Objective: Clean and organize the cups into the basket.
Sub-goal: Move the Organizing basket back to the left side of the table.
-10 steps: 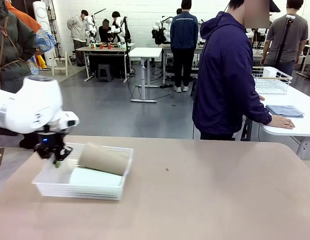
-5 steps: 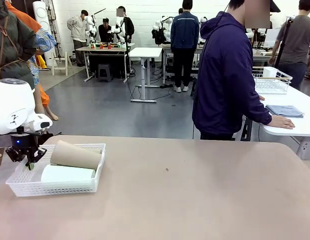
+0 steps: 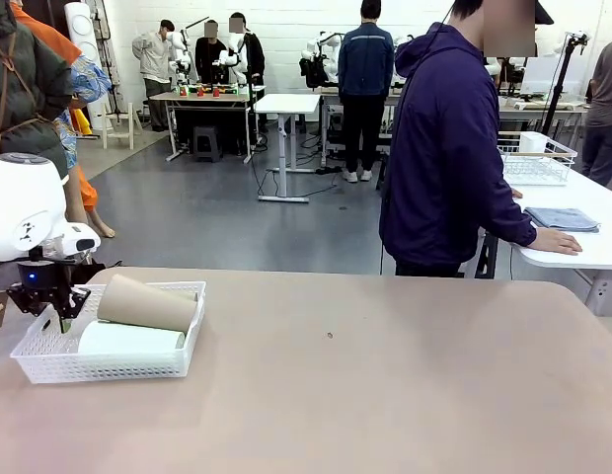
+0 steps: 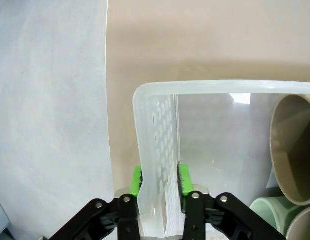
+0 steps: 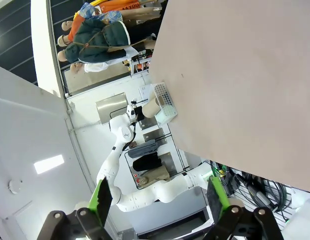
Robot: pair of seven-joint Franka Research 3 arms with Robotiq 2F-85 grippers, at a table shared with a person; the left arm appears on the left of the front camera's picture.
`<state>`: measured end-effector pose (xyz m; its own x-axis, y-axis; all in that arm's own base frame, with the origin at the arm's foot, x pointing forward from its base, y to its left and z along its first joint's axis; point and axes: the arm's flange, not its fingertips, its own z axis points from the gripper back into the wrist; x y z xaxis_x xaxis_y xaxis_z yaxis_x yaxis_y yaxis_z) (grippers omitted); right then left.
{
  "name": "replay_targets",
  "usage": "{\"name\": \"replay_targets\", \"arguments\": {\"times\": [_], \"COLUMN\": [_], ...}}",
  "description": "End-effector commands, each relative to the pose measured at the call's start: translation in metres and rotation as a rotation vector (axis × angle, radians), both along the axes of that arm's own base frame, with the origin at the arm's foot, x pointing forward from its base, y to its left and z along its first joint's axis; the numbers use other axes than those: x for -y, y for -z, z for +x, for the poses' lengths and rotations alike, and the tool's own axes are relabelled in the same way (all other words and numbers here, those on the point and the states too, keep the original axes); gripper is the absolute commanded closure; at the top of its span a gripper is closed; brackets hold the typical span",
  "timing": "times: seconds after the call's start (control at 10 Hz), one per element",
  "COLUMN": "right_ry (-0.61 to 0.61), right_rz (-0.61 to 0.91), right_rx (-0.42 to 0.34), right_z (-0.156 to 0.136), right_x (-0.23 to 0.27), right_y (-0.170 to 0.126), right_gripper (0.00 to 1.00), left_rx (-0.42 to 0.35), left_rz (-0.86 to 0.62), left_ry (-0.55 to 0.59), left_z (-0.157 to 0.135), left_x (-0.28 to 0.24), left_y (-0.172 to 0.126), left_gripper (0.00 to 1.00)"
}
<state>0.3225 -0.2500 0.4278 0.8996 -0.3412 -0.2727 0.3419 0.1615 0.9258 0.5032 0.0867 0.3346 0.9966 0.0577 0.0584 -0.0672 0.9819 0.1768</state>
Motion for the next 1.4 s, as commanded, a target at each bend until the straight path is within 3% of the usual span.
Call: {"name": "replay_targets", "arguments": {"times": [0.0,0.1,0.3,0.8,0.9,1.0,1.3], "right_ry": [0.004,0.004,0.004,0.004,0.004,0.004,0.004], "right_rz": [-0.002,-0.002,-0.002,-0.002,-0.002,-0.002,-0.002], "right_rx": [0.000,0.000,0.000,0.000,0.000,0.000,0.000], "right_z": [-0.002,-0.002,-0.002,-0.002,-0.002,-0.002,-0.002], "right_x": [-0.004,-0.004,-0.004,-0.004,-0.004,-0.004,-0.004], "right_y": [-0.001,-0.001,-0.001,-0.001,-0.001,-0.001,-0.001], "right_gripper": [0.00,0.00,0.00,0.00,0.00,0.00,0.00], "left_rx": [-0.005,-0.008,-0.011,-0.012,0.023,0.022,0.120], "left_rz": [-0.009,-0.008,-0.006,-0.008,0.011,0.009,0.048], "left_ry": [0.029,0.030,0.026,0.021,-0.019,-0.044,-0.087], "left_z": [0.005,0.005,0.005,0.001,-0.005,-0.022,-0.098], "left_x": [-0.004,-0.004,-0.004,-0.004,-0.002,0.004,0.026], "left_y": [0.000,-0.001,-0.002,-0.009,-0.017,-0.033,-0.097], "left_gripper": [0.00,0.14,0.00,0.00,0.00,0.00,0.00]}}
